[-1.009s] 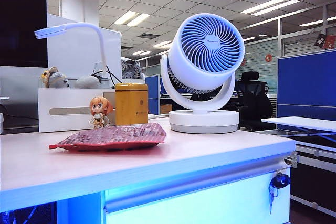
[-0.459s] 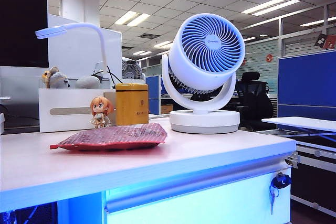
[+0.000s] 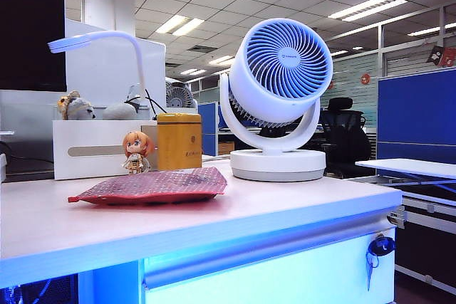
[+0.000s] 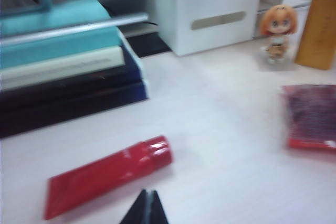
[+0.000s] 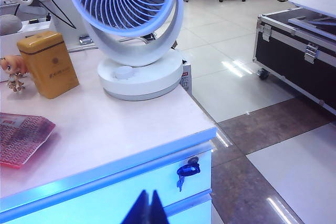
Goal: Open the drawer, place the cleaning sponge inside, then close the drawer.
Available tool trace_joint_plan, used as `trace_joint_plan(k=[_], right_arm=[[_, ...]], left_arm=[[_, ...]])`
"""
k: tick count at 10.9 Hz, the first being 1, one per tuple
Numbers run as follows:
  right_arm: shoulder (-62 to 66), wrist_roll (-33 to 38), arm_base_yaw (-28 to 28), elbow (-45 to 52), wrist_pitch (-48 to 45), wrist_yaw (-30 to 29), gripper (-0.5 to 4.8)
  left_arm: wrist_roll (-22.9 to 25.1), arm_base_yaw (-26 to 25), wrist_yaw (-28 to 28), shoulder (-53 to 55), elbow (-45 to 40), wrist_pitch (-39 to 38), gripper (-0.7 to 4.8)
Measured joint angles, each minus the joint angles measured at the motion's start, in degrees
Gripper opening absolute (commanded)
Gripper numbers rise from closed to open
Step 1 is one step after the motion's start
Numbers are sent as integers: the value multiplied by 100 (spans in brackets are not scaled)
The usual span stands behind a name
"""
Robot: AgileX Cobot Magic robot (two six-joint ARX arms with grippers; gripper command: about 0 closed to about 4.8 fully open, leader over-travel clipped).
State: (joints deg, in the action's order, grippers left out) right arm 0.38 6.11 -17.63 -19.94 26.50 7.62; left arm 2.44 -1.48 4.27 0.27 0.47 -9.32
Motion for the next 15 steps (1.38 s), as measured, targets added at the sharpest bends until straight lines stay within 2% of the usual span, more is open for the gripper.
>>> trace_joint_plan(k=[8, 9, 10, 13, 15], right_arm=[[-26, -50, 7, 133, -184, 35, -6], [-26, -131, 190, 575, -660, 461, -6], [-26, -151, 1436, 1554, -1558, 267, -6], [-24, -149, 1491, 1895, -1547, -142, -6], [-28, -151, 1506, 1939, -1674, -177, -6]], left_arm=[[-81, -2, -42, 0, 0, 4, -4], [-81, -2, -42, 0, 0, 7, -4], [-83, -2, -42, 0, 0, 4, -4], [-83, -2, -42, 0, 0, 4, -4], [-83, -2, -42, 0, 0, 4, -4]])
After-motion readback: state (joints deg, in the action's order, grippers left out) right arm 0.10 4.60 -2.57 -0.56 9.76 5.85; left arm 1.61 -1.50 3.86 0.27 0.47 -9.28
